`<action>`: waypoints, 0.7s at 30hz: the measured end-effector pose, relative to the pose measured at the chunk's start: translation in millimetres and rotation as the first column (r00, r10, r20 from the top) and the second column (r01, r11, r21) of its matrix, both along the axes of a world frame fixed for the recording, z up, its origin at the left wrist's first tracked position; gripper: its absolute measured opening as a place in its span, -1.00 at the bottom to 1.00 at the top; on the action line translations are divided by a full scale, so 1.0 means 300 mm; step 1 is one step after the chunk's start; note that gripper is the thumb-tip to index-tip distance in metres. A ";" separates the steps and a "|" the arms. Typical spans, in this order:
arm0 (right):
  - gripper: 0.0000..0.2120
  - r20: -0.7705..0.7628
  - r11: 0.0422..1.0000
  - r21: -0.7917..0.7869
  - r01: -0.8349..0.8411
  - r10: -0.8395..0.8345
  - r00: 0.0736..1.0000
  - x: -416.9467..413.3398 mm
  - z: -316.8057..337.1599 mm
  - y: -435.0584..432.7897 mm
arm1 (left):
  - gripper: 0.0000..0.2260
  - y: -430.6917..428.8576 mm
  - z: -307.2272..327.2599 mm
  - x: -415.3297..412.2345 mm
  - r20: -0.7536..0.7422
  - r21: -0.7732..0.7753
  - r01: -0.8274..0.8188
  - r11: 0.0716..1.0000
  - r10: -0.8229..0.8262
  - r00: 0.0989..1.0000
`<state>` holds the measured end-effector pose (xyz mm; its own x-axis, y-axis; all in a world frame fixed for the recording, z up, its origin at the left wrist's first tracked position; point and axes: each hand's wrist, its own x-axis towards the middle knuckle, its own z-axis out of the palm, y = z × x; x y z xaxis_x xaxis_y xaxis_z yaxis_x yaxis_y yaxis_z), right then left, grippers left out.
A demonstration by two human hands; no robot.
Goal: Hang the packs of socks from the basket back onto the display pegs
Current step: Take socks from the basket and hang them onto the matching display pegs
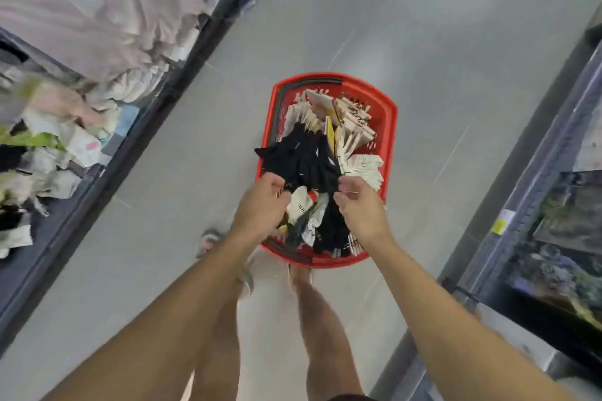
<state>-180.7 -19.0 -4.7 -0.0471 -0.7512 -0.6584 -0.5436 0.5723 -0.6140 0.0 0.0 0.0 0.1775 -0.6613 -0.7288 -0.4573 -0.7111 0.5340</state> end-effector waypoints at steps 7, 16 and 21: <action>-0.50 0.004 0.971 -0.220 0.087 -0.089 0.996 0.089 -0.225 -0.146 | -0.42 -0.313 -0.236 -0.010 0.208 -0.174 0.221 0.960 -0.184 0.961; -0.44 -0.039 0.970 0.208 0.129 -0.123 0.992 0.112 -0.380 -0.268 | -0.09 -0.374 -0.426 -0.041 -0.027 0.245 0.100 0.964 -0.097 0.995; -0.54 0.142 0.982 0.144 0.121 -0.141 0.980 0.101 -0.353 -0.216 | -0.07 -0.292 -0.414 -0.038 -0.135 0.168 -0.175 0.970 0.199 0.971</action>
<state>-150.5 -83.8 -110.7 -0.0312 -0.6494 -0.7598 -0.3652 0.7150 -0.5961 -11.3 -87.7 -124.2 0.1686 -0.5044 -0.8469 -0.2319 -0.8553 0.4632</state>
